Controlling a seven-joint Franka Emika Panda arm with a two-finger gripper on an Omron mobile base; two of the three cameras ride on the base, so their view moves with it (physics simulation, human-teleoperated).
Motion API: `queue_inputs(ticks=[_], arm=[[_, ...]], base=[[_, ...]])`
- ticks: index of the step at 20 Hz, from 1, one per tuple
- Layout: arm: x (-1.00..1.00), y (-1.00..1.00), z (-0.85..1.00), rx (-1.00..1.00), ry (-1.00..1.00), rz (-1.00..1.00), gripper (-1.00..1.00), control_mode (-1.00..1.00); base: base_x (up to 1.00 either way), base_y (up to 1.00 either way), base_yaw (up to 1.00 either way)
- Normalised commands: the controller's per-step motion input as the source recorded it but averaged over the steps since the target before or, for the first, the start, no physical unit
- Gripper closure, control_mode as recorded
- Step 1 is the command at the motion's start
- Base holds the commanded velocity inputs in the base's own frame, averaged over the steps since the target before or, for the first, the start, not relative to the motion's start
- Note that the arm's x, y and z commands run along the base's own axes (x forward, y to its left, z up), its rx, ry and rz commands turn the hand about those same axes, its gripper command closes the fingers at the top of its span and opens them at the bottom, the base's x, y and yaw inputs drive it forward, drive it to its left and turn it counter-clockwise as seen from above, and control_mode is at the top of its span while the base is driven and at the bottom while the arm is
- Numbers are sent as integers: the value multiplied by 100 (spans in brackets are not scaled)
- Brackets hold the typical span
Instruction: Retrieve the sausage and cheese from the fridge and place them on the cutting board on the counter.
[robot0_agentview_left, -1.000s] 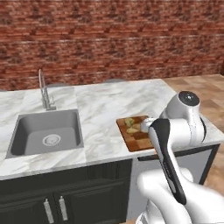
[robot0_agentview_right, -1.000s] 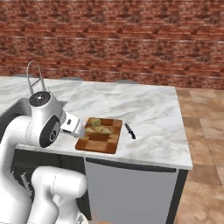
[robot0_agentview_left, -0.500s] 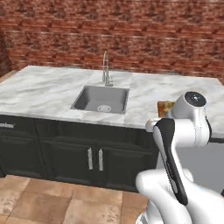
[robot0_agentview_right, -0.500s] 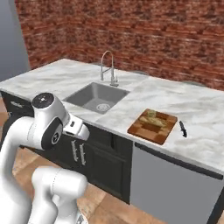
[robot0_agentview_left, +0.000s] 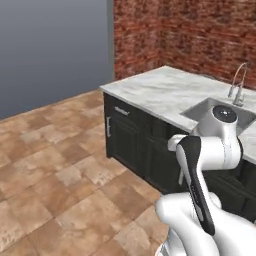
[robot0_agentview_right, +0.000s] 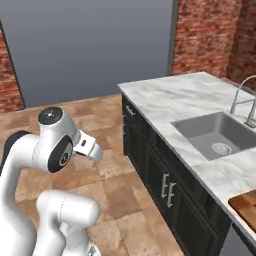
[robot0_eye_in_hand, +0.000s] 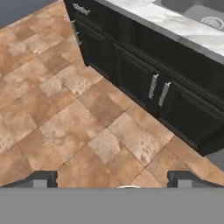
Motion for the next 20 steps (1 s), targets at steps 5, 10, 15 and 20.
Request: queue_inputs(ticks=[5, 10, 15, 20], arm=[[0, 0, 0, 0, 0, 0, -100, 100], [0, 0, 0, 0, 0, 0, -100, 100], [0, 0, 0, 0, 0, 0, -100, 100], [0, 0, 0, 0, 0, 0, -100, 100]], base=[[41, 5, 82], [95, 1, 57], [100, 0, 20], [100, -6, 9]])
